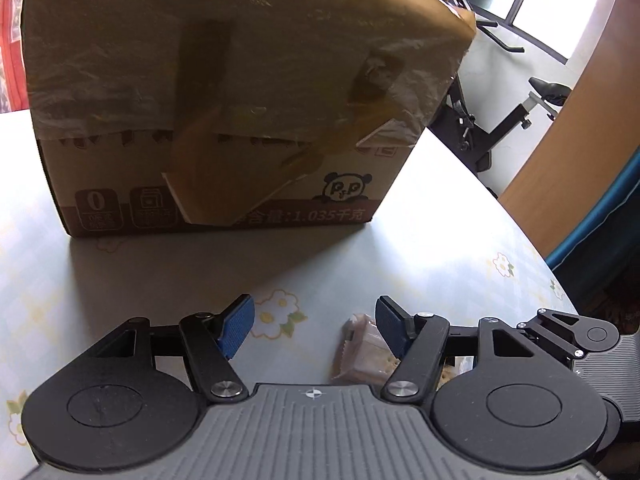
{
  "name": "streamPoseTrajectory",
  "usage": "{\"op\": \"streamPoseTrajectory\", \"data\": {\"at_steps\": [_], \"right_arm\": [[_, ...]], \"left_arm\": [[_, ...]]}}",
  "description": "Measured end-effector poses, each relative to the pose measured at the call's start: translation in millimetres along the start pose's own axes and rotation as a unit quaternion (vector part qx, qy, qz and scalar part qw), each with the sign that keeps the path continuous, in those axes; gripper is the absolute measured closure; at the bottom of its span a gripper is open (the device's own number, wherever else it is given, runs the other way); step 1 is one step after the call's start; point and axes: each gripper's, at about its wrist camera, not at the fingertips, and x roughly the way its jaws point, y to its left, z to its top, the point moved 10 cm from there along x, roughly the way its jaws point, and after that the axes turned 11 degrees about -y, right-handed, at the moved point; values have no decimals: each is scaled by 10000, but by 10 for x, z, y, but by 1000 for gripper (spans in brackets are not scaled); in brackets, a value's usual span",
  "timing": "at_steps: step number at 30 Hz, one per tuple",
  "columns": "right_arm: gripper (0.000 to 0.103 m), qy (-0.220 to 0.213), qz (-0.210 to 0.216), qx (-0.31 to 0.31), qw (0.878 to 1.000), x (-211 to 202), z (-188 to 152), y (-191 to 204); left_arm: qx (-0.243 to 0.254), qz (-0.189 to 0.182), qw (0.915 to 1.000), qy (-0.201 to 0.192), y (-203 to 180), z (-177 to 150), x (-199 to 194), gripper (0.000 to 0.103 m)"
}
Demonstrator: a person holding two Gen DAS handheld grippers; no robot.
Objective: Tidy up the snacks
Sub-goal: 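Move both tools down to the cracker packet on the table, then grasp the cracker packet with the left tool while the right tool steadies it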
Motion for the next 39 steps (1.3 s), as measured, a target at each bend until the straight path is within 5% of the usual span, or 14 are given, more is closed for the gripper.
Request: {"op": "streamPoseTrajectory", "data": {"at_steps": [9,19,31,36,38,39], "right_arm": [[22,296,47,280,9992,-48,-210,44],[48,130,6,265,9996,-13,-165,-14],[70,-47,26,181,9998,15,-80,1],[71,-414,20,6,9991,-68,230,-36],[89,-479,181,-87,9986,-50,318,-2],[92,-434,266,-104,9986,-19,328,32]], "left_arm": [[162,-360,9984,399,-229,-283,274,39],[211,-541,9973,452,-352,-409,335,41],[168,-611,9977,231,-358,-297,169,63],[360,-652,9972,35,-429,-109,94,66],[285,-754,9967,123,-450,-163,93,84],[339,-699,9968,165,-461,-187,106,84]]}}
